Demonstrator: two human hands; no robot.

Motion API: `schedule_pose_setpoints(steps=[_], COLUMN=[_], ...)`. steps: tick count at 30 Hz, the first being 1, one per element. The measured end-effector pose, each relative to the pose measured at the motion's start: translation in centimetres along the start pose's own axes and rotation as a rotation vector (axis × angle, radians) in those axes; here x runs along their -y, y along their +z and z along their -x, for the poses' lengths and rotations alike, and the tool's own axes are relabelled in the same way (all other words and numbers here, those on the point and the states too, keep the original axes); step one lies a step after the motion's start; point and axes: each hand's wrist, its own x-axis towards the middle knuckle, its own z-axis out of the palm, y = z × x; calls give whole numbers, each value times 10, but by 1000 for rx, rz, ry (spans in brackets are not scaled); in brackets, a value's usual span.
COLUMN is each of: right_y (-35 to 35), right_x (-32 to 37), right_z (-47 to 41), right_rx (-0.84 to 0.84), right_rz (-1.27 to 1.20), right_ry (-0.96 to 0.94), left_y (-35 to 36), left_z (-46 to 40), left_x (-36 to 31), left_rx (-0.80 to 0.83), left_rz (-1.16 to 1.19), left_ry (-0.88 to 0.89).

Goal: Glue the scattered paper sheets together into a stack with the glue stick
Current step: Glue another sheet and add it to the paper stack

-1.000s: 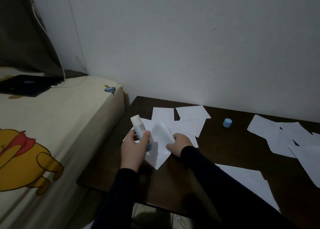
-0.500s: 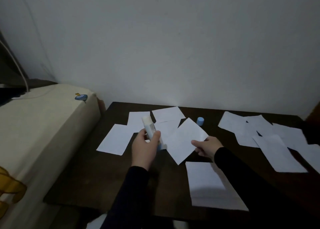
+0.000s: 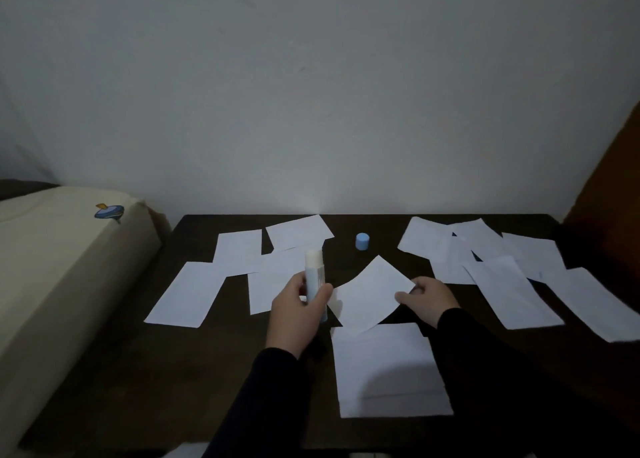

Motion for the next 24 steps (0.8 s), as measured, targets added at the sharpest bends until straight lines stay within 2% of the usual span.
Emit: schedule_pose_setpoints(steps=[3,10,14,21,24], right_y=[-3,-1,1,-13,-17], right_x=[-14,-22,-24,-27,-26], right_z=[-5,-16,-18,-31,-36], right_rx=[-24,-70,-90,-88,-74], right_rz=[21,-153,-225,10,-63], right_ry=[4,49,56,49,50], left_y=[9,25,30,39,38], left_z=[-1,-10,-18,-22,-22], left_x=[-1,-7,-6,-2,0], left_rx=[33,127,109,85,111], left_rz=[-11,-73,-90,-68,-70], left_ry=[8,44,63,57,78])
